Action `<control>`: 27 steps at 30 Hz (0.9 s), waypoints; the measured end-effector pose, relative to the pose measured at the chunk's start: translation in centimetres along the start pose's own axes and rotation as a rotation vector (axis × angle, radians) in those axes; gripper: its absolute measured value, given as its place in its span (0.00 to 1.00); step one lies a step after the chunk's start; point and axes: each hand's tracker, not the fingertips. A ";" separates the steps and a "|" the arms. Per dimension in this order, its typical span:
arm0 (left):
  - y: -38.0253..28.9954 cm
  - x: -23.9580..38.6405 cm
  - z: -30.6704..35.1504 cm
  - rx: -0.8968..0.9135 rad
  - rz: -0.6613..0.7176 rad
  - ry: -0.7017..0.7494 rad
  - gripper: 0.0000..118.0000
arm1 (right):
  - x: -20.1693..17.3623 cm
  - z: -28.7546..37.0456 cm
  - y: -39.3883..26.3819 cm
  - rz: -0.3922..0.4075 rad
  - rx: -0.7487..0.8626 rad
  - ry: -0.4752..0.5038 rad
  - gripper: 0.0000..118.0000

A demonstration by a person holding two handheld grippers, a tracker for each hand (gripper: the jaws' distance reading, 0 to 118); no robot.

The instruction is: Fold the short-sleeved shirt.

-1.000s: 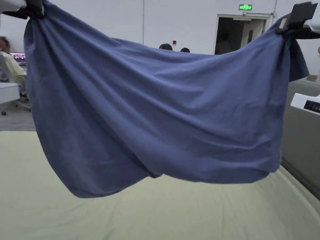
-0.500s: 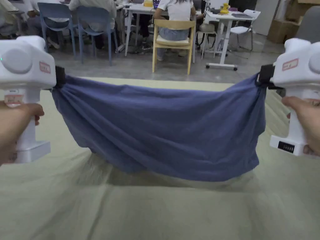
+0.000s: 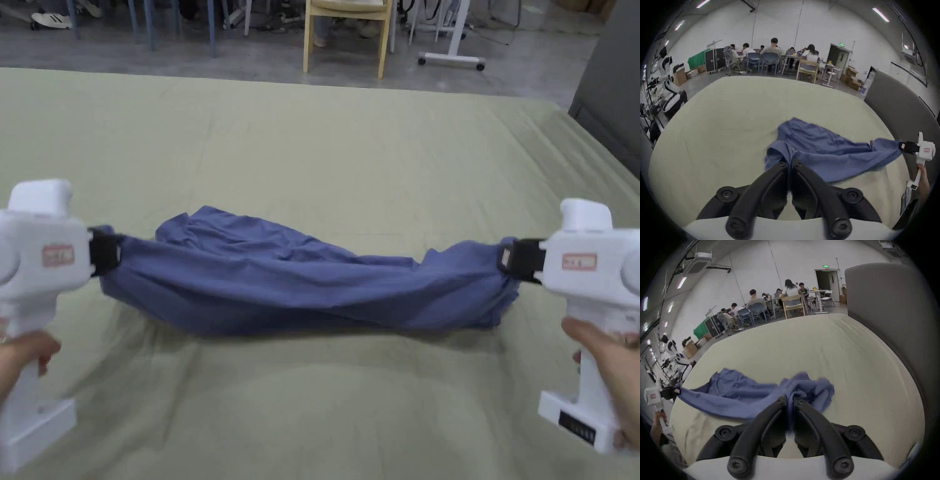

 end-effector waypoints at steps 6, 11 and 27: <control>-10.8 -0.5 9.1 -0.052 0.037 -0.033 0.01 | 2.0 9.8 -10.5 -0.073 0.004 0.018 0.07; -18.4 0.4 16.3 -0.115 0.080 -0.057 0.01 | 3.4 16.7 -18.5 -0.074 -0.042 -0.008 0.07; -27.3 0.3 23.1 -0.323 0.082 -0.007 0.74 | 3.1 23.6 -27.6 -0.118 -0.308 -0.011 0.97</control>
